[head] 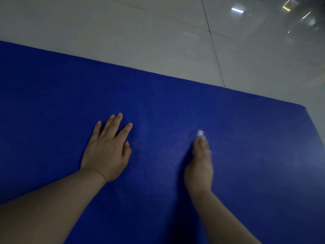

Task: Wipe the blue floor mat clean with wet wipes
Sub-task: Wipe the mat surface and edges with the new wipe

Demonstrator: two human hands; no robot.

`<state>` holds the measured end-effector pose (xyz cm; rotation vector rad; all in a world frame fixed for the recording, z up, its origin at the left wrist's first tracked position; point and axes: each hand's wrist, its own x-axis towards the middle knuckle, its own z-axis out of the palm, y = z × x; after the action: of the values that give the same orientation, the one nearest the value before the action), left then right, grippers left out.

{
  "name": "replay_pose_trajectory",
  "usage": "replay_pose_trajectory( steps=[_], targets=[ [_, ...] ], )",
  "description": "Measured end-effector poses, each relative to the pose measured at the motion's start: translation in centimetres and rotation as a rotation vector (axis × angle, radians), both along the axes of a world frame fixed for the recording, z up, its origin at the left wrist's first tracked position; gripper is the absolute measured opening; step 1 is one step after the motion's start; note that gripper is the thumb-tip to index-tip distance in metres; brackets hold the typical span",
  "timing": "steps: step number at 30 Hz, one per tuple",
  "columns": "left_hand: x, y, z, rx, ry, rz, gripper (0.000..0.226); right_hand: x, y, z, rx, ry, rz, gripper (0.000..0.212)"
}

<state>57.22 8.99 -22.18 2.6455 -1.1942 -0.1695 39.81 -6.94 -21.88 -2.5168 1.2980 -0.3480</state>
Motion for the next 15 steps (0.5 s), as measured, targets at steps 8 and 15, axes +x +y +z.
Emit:
replay_pose_trajectory(
  steps=[8, 15],
  targets=[
    [0.1, 0.1, 0.1, -0.003, 0.012, -0.003, 0.061, -0.9, 3.8, 0.1, 0.007, 0.028, 0.413, 0.097],
    [0.1, 0.0, 0.1, -0.005, 0.012, -0.002, 0.062, -2.6, 0.3, 0.5, -0.009, -0.005, -0.063, 0.078]
  ],
)
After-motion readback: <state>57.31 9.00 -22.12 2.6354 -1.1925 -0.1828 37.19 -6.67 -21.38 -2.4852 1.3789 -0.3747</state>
